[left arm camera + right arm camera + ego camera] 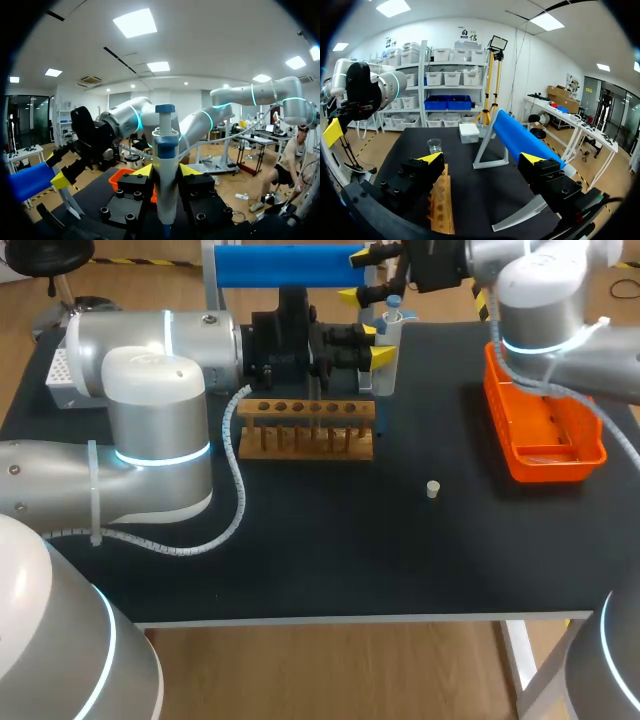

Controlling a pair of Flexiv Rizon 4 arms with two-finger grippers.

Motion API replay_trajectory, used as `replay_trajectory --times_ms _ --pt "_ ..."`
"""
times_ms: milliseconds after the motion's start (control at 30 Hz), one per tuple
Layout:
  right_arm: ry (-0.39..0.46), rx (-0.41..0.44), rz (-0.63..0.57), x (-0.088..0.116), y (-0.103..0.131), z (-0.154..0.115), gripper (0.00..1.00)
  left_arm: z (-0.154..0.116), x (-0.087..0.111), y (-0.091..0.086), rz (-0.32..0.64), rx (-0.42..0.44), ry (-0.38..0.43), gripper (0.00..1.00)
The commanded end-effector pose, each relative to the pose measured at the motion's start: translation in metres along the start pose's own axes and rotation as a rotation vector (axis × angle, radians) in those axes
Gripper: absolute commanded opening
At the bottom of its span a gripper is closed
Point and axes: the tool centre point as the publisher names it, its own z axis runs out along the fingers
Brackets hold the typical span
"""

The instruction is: Invert the test tube, pick up the pipette, mount the tip to pipette, aspirate from beaker and dispense into the tube, eject the tip, return the pipette, and cap with the stopper.

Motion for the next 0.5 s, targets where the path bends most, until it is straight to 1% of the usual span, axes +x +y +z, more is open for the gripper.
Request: replay_trajectory --times_ms 33,233,500 --pt "0.004 0.000 0.001 -0.0032 0.0009 0.0091 1.00 0.0010 -0.0005 0.0004 0.001 0.002 0.000 0.00" --pt "0.008 0.000 -0.001 -0.0019 0.0014 0.0146 1.00 0.0010 -0.0005 0.0004 0.001 0.002 0.000 0.00" --pt "0.007 -0.010 -0.001 -0.0016 0.0016 0.0148 1.00 0.0010 -0.0005 0.0004 0.001 0.002 0.000 0.00"
